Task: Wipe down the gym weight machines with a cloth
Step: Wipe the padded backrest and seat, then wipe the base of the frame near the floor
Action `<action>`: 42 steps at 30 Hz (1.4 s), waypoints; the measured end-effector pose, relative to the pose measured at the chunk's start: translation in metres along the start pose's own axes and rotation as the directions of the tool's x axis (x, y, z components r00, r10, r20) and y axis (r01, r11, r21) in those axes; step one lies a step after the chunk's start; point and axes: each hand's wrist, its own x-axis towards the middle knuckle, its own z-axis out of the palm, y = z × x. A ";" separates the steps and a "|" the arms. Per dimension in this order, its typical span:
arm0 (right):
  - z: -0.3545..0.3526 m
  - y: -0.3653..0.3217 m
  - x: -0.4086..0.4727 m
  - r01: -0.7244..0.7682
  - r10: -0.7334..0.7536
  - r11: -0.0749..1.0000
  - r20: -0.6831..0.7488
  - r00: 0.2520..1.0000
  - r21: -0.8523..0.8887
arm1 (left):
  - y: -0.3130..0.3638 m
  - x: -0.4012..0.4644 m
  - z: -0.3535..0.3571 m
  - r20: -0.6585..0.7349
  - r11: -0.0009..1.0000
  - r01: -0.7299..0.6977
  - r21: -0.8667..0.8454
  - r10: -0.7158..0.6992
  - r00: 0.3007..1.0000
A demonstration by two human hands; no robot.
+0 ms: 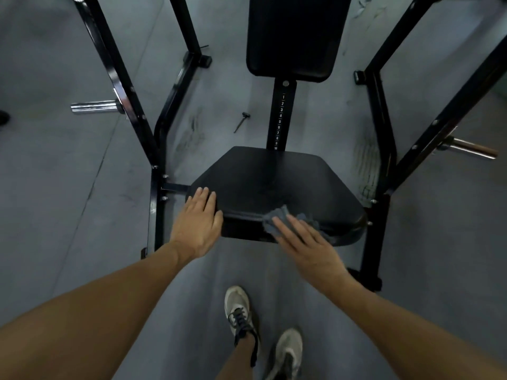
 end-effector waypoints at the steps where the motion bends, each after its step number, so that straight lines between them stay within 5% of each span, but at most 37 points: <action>1: -0.003 0.012 -0.013 -0.021 0.020 1.000 0.057 0.998 0.002 | 0.007 -0.003 0.001 0.006 1.000 0.001 0.004 -0.001 1.000; 7: -0.041 0.049 -0.049 -0.309 0.290 0.951 0.350 0.891 -0.001 | 0.049 -0.034 -0.005 0.021 0.984 -0.109 -0.140 0.113 0.993; 10: -0.066 0.054 -0.048 -0.509 0.438 0.861 0.513 0.738 -0.002 | 0.081 -0.058 -0.014 0.100 0.925 -0.088 -0.369 0.134 0.986; 12: -0.088 0.052 -0.037 -0.753 0.504 0.614 0.616 0.606 0.238 | 0.104 -0.070 -0.019 0.065 0.855 -0.104 -0.508 0.158 0.985; 14: -0.121 0.043 -0.027 -0.816 0.493 0.256 0.656 0.572 0.519 | 0.127 -0.088 -0.029 0.057 0.768 -0.028 -0.639 0.084 0.995; 18: -0.171 0.021 -0.008 -0.679 0.514 -0.193 0.662 0.545 0.709 | 0.159 -0.115 -0.043 0.172 0.454 0.191 -0.871 -0.083 0.982; 21: -0.203 0.010 -0.003 -0.550 0.415 -0.412 0.687 0.597 0.727 | 0.171 -0.139 -0.061 0.295 0.055 0.301 -0.952 -0.101 0.950; 25: -0.229 0.003 -0.006 -0.509 0.420 -0.358 0.622 0.661 0.783 | 0.171 -0.168 -0.078 0.253 -0.106 0.241 -0.965 -0.122 0.960; 33: -0.279 -0.010 -0.022 -0.452 0.431 -0.377 0.585 0.687 0.808 | 0.158 -0.213 -0.103 0.056 -0.025 0.052 -0.998 -0.261 0.964; 42: -0.369 -0.009 -0.033 -0.405 0.356 -0.492 0.602 0.715 0.771 | 0.170 -0.254 -0.165 -0.145 -0.006 -0.148 -0.989 -0.157 0.977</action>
